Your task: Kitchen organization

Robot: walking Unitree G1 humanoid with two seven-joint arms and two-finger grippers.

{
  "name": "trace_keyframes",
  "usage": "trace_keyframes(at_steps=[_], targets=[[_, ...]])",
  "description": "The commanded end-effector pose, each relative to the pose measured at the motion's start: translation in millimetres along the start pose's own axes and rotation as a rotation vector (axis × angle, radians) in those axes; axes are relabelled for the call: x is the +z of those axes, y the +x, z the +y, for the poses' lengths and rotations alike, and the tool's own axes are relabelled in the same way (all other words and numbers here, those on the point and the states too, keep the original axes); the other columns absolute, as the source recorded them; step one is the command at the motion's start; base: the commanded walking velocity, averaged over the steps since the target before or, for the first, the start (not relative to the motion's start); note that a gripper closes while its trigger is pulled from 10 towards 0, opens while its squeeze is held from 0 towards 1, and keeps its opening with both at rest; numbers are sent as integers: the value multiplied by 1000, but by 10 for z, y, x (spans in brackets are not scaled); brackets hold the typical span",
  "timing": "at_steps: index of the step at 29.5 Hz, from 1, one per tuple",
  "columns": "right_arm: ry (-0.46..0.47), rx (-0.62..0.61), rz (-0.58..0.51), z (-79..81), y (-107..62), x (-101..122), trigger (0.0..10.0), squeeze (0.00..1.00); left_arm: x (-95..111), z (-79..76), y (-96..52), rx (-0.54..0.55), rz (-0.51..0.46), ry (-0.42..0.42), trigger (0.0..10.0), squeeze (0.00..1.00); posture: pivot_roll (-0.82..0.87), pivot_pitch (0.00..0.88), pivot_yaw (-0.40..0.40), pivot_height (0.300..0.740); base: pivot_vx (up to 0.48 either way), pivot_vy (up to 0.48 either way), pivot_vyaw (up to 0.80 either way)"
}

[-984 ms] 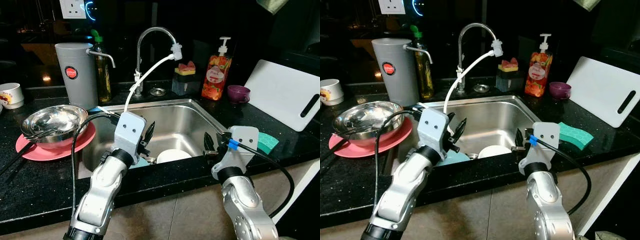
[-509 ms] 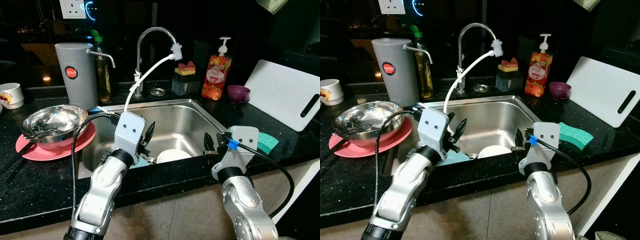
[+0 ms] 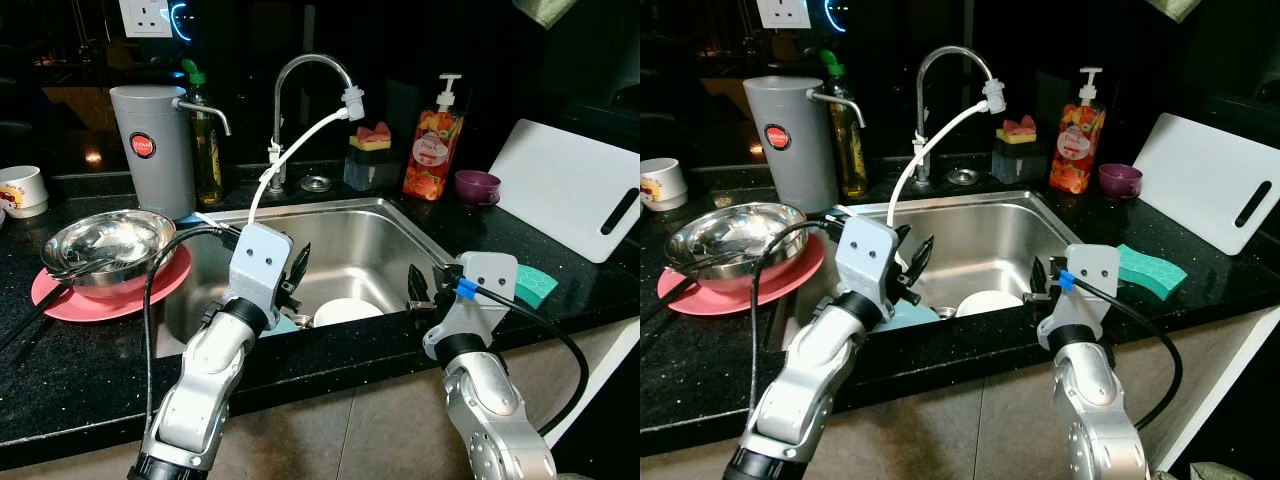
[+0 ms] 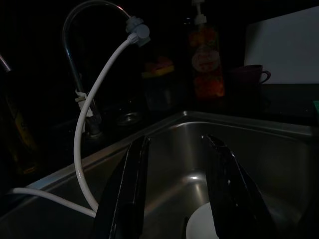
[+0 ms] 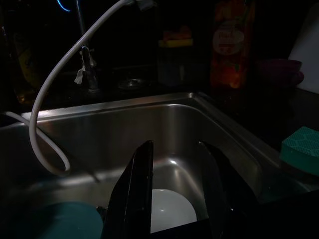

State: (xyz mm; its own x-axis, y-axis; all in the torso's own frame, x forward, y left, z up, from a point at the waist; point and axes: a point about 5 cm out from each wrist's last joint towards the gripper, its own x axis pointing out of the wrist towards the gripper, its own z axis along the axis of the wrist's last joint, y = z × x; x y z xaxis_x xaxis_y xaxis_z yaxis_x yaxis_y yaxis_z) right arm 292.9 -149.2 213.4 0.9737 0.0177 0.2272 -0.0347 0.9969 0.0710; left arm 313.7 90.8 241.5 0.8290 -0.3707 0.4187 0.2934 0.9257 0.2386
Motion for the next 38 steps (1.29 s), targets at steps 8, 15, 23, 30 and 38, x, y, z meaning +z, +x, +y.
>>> trace_keyframes(at_steps=[8, 15, 23, 30, 38], targets=[[2, -4, 2, -10, 3, 12, 10000, 0, -19, -32, 6, -18, 6, -5, 10000, 0, 39, 39, -66, 740, 0, 0, 0], [3, -3, 2, -7, 3, 11, 10000, 0, -20, -33, 5, -19, 6, -4, 10000, 0, 39, 37, -65, 740, 0, 0, 0], [3, 0, 1, -4, 10, 15, 10000, 0, -19, -32, 8, -20, 6, -2, 10000, 0, 39, 37, -65, 740, 0, 0, 0], [1, 0, 1, -6, 8, 9, 10000, 0, -23, -37, 4, -20, 5, -3, 10000, 0, 40, 31, -67, 740, 0, 0, 0], [1, 1, 2, -2, 10, 11, 10000, 0, -21, -34, 5, -20, 4, -4, 10000, 0, 40, 31, -67, 740, 0, 0, 0]])
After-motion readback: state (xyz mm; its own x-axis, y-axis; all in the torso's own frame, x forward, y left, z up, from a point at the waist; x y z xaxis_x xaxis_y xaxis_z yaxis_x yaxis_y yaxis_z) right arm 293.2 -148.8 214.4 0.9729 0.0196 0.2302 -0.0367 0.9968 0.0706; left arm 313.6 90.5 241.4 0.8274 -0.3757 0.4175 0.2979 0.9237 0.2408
